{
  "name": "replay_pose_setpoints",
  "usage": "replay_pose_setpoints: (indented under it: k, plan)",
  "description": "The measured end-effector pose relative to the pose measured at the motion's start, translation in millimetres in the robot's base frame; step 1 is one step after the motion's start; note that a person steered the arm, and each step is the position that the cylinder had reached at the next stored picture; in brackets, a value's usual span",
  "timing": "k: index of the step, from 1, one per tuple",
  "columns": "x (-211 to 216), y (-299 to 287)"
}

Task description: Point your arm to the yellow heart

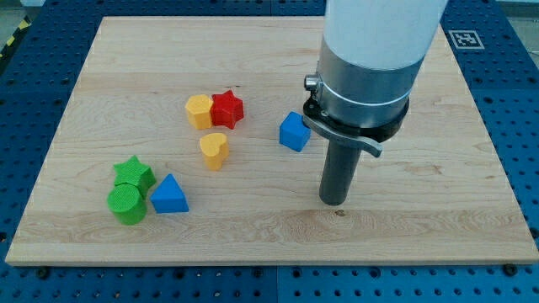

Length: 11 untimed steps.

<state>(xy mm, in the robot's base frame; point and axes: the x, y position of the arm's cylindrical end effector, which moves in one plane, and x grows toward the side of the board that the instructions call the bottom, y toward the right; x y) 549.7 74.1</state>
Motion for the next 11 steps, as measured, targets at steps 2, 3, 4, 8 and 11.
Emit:
replay_pose_setpoints:
  k: [2, 3, 4, 8, 11]
  plan:
    - [-5.6, -23.0]
    - [-19.2, -54.7]
    - [-19.8, -55.6]
    - [-21.7, -69.4]
    - [-22.2, -94.8]
